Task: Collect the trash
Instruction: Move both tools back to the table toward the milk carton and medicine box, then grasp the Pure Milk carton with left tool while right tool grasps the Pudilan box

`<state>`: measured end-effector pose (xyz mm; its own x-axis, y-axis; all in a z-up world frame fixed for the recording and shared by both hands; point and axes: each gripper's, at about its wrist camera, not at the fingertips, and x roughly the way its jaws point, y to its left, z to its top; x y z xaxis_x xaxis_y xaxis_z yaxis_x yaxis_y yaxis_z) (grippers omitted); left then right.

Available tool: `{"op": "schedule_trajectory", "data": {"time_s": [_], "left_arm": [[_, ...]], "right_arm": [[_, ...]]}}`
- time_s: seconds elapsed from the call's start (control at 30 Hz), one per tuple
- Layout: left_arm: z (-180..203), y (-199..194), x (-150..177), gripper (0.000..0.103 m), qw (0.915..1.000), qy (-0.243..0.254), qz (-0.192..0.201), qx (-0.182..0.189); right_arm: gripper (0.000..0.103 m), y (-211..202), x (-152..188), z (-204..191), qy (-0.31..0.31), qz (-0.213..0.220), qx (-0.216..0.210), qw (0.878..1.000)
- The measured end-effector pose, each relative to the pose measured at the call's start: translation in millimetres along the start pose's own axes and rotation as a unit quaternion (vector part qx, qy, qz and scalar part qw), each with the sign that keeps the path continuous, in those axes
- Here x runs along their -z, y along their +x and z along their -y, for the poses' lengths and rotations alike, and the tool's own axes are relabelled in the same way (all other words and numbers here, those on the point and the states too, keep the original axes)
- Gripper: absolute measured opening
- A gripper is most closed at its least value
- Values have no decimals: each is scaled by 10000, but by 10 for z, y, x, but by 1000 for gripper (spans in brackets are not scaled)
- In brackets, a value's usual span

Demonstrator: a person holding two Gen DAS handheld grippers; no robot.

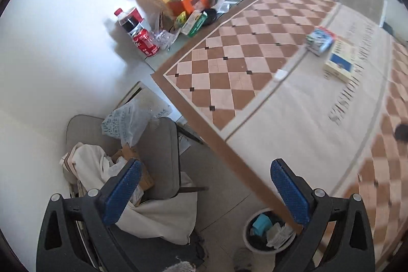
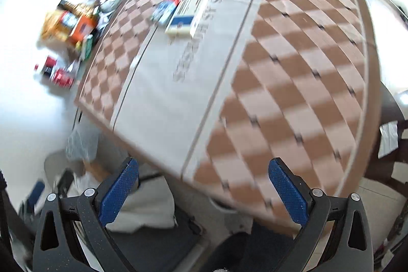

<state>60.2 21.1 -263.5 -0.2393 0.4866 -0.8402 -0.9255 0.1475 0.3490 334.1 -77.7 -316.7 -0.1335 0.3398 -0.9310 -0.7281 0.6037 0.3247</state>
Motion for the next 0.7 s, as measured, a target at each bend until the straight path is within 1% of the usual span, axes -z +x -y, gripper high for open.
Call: {"op": "schedule_trajectory", "data": {"time_s": [0.1,0.13,0.23,0.33,0.4,0.43,0.47,0.5,0.57,0.6,0.67,0.7], "left_arm": [[247,456,-366,103,9992,-61,-373,-116],[324,581,-470,103,9989,-53,-443,-165],[530,922,-799,103,9974,-75,-626,-340],[628,1191,-1062,103,9959,-119,-795,-422],[665,1281,-1204,103,9954,-131,-868,-394],[696,1322,-1278,103,9952,-118,-914,-315],[728,1340,-1342,103,9952,-102,-958,-169],[784,1358,-1419,103,9949,-61,-1004,45],[915,1358,-1554,103,9939,82,-1038,371],[1014,1325,-1626,103,9928,218,-1033,565],[1205,1273,-1761,103,9905,485,-985,823],[1338,1232,-1844,103,9887,681,-929,957]], "right_arm": [[103,525,-814,-134,91,-117,233,9996],[103,735,-1097,-198,110,-210,257,9994],[103,1228,-1749,-402,31,-304,401,9987],[103,1634,-2171,-555,-81,-400,589,9974],[103,1874,-2366,-633,-104,-533,727,9959],[102,1988,-2432,-671,-149,-641,851,9942],[101,2020,-2476,-721,-253,-612,1005,9927],[98,2027,-2496,-777,-427,-543,1147,9910],[87,2035,-2515,-868,-832,-471,1417,9853],[83,2022,-2521,-885,-989,-457,1485,9829],[82,1988,-2553,-861,-1290,-591,1333,9809],[82,1946,-2585,-792,-1371,-623,1386,9788]]}}
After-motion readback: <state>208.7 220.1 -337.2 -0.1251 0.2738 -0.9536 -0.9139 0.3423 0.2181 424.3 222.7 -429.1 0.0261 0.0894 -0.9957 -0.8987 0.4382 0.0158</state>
